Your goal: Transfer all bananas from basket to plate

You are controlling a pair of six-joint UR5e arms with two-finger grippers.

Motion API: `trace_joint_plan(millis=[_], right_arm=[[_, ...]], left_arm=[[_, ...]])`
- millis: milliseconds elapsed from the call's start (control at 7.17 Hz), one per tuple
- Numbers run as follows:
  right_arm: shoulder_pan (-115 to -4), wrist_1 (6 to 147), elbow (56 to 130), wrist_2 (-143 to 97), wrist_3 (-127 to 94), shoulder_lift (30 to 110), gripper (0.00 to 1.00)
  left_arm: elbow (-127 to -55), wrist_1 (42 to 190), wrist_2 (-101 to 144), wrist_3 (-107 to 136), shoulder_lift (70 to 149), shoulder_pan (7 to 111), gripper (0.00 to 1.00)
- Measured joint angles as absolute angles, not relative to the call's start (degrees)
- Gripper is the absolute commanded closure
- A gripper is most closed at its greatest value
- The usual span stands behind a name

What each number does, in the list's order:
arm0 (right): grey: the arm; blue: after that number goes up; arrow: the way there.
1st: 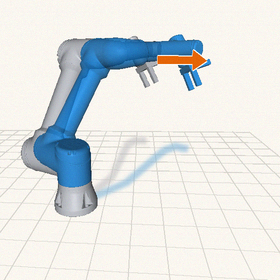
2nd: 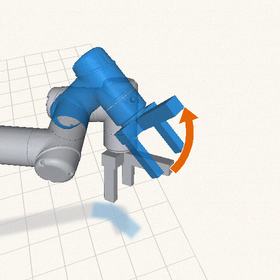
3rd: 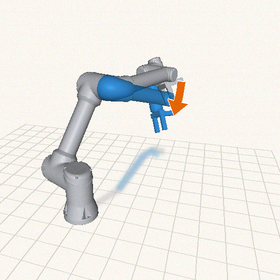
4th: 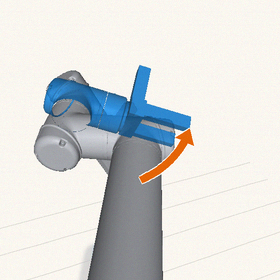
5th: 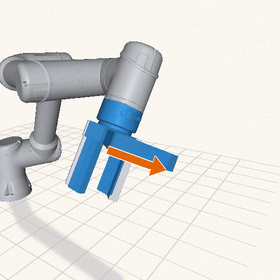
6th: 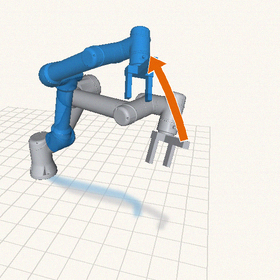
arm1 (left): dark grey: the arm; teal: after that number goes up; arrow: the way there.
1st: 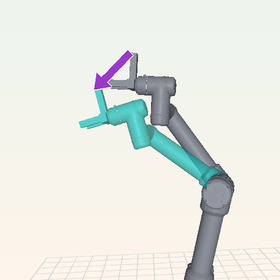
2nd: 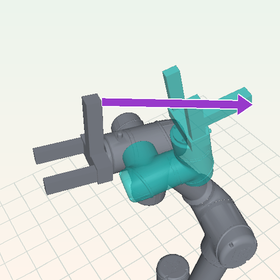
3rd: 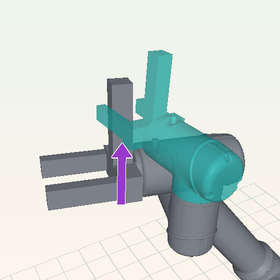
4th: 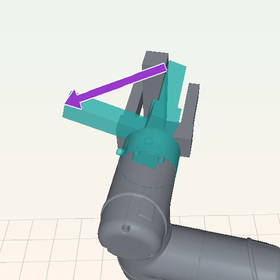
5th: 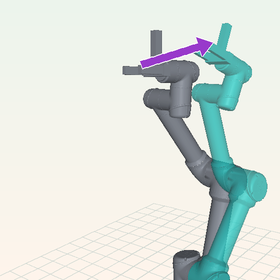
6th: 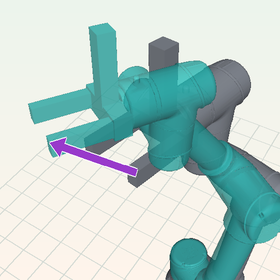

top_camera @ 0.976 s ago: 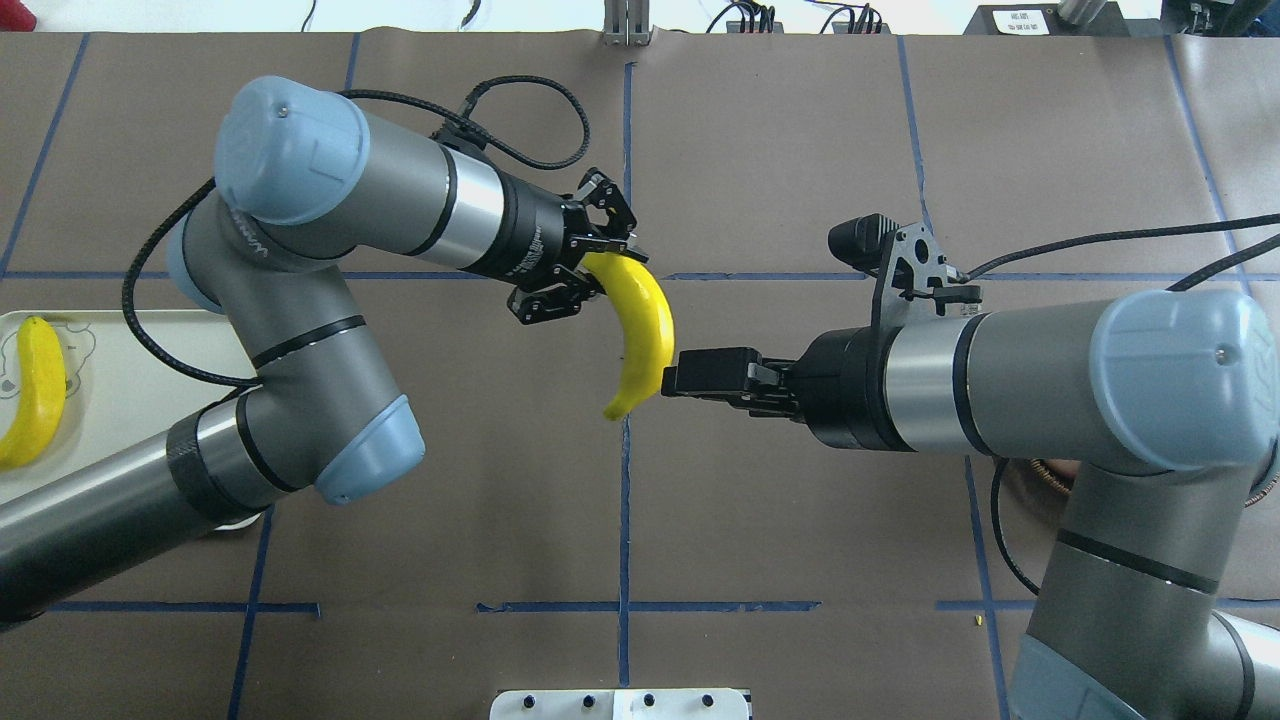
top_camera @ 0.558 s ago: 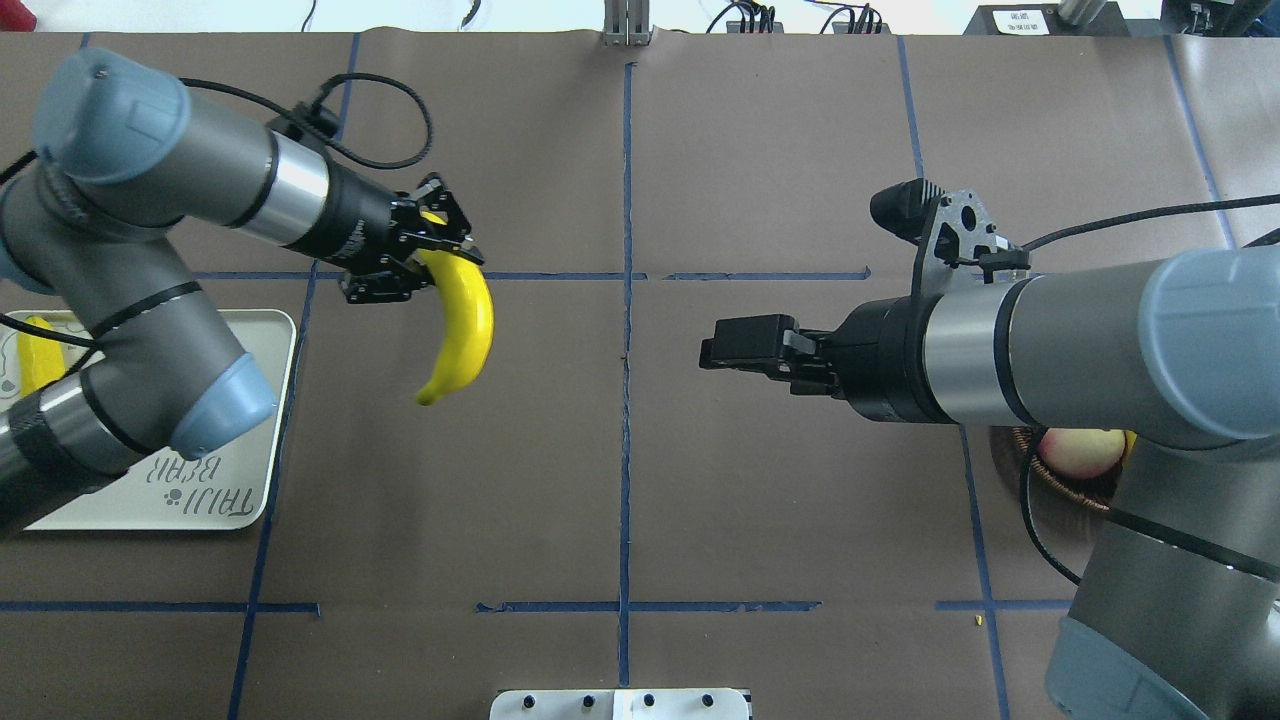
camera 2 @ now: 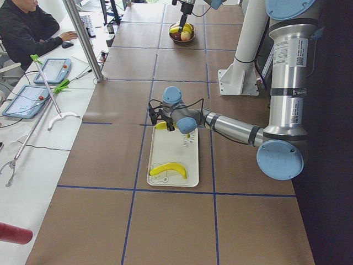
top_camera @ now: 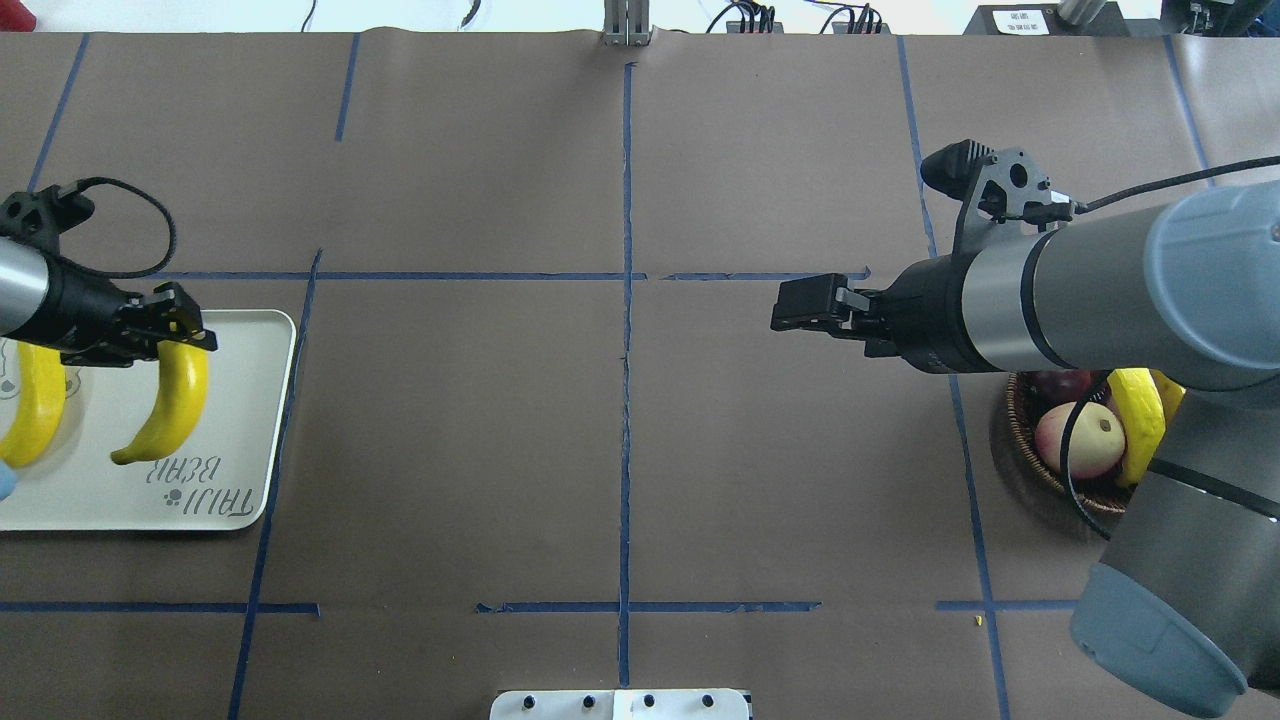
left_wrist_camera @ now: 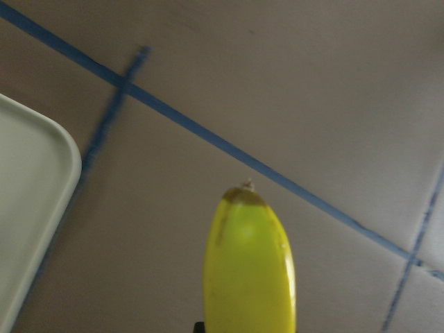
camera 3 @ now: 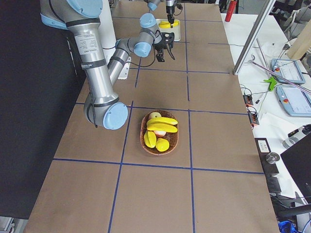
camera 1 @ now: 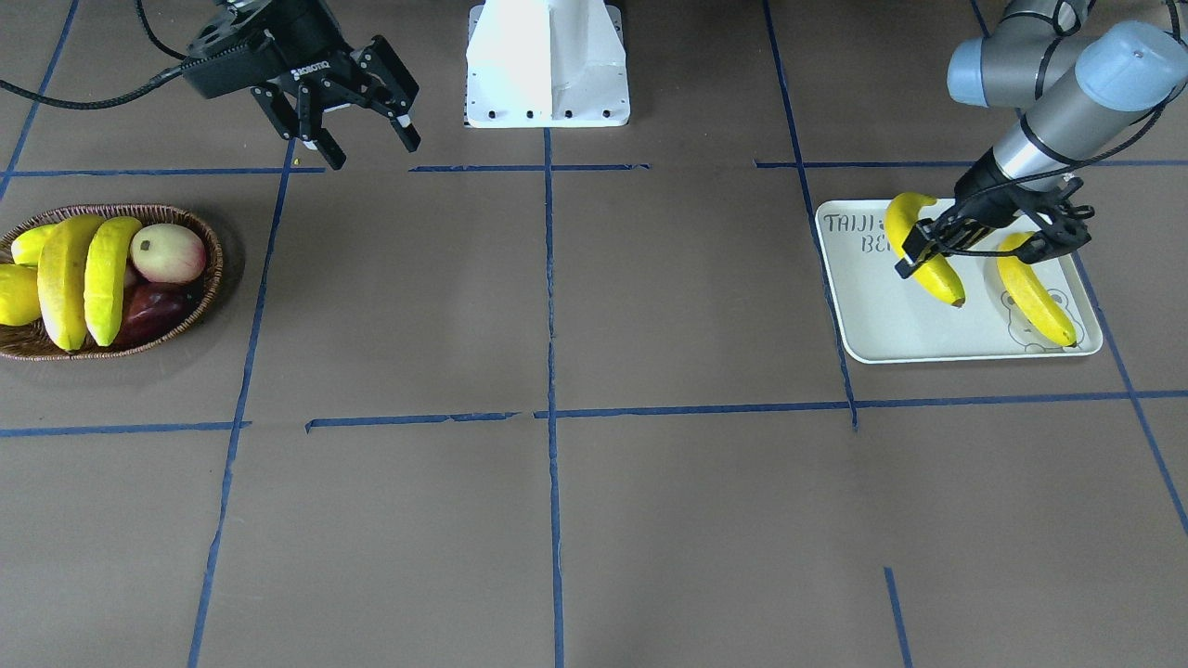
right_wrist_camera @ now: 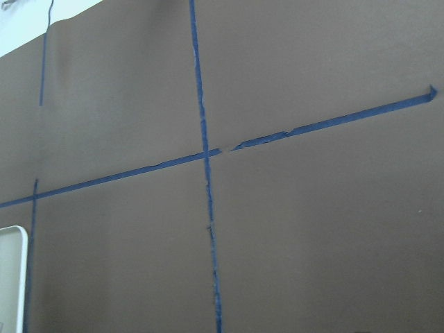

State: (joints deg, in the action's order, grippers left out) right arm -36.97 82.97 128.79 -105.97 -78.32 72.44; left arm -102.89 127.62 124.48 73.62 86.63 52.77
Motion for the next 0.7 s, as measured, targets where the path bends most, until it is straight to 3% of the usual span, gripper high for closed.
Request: trace_joint_plan(millis=[697], right_arm=[[-38.6,86.0,128.1,-106.4,-73.9,72.3,0.0]], left_arm=[[-96.6,127.7,118.9,69.5,84.9,52.3,1.0]])
